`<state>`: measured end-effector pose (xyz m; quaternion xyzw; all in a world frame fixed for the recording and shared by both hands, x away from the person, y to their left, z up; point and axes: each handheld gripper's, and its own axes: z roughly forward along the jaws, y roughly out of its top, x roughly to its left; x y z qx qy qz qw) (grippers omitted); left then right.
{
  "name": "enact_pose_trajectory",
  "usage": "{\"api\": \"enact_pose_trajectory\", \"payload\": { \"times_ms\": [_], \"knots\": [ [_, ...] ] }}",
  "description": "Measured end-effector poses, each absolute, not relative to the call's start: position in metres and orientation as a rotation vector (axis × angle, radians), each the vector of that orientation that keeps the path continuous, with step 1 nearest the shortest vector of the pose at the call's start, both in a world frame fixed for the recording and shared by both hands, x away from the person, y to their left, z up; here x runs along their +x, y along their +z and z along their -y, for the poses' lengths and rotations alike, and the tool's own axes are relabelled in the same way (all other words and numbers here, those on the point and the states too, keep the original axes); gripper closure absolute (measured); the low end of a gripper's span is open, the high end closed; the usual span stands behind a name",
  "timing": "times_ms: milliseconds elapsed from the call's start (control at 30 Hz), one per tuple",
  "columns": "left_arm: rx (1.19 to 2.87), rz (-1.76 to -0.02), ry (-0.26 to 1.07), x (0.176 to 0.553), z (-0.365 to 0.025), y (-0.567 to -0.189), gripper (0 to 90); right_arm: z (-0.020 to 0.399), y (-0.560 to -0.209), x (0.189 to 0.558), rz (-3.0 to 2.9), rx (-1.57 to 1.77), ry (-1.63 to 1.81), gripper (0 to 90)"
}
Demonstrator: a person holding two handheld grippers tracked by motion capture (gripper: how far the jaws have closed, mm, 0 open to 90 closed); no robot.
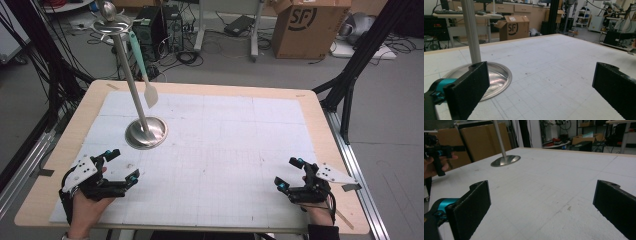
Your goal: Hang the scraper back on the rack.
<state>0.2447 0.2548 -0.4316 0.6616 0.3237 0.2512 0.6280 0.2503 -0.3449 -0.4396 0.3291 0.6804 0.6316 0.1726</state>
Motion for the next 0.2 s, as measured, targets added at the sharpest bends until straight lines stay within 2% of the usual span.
{"api": "enact_pose_trajectory", "payload": {
  "times_ms": [200],
  "knots": [
    [1.533,-0.754,0.585,0.2468,-0.2597,-0.4370,1.7,0.3478,-0.4391,0.2487,-1.922,0.947,1.781,0.1]
  ]
}}
